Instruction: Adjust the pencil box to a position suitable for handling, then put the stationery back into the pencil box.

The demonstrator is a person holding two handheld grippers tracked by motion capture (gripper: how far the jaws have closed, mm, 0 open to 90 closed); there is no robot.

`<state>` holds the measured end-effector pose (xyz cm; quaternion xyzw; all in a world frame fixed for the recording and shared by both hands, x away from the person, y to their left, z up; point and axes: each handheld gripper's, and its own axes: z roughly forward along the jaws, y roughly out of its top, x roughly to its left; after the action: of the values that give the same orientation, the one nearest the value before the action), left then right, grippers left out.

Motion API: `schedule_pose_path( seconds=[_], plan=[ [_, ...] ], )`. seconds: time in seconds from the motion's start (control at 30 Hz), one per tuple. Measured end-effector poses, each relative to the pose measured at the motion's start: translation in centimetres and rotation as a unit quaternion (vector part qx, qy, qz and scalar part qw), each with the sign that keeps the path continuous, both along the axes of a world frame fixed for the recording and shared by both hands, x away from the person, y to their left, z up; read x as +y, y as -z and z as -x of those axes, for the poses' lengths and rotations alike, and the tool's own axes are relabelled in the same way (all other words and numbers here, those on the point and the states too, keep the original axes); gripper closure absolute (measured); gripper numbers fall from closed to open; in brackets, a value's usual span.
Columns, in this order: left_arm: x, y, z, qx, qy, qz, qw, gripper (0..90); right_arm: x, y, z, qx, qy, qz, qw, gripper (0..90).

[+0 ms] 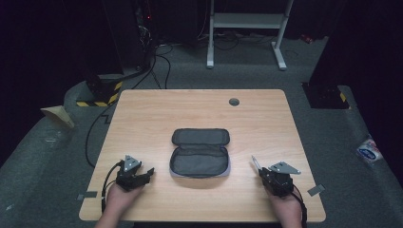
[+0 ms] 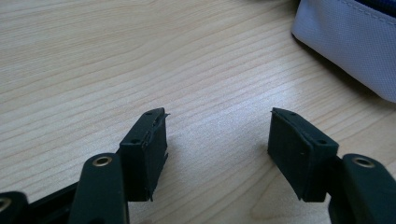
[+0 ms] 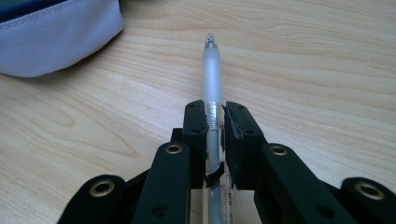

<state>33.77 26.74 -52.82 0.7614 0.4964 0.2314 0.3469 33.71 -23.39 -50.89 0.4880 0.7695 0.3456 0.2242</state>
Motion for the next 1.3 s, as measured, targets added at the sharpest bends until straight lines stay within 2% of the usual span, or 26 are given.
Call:
schedule_pose_path(
  seconds=[0.4, 0.8, 1.3],
  plan=[
    [0.0, 0.0, 0.0, 0.001, 0.002, -0.002, 1.0000, 35.8, 0.3, -0.5, -0.4, -0.012, 0.001, -0.016, 0.9998, 78.5],
    [-0.1, 0.0, 0.1, 0.003, -0.002, -0.001, 1.0000, 33.7, 1.2, -1.5, -0.7, -0.030, -0.023, -0.021, 0.9991, 78.5],
    [-0.1, 0.0, 0.1, 0.003, -0.004, -0.003, 1.0000, 32.7, 1.8, -2.2, -1.2, -0.034, -0.037, -0.024, 0.9985, 78.5]
  ],
)
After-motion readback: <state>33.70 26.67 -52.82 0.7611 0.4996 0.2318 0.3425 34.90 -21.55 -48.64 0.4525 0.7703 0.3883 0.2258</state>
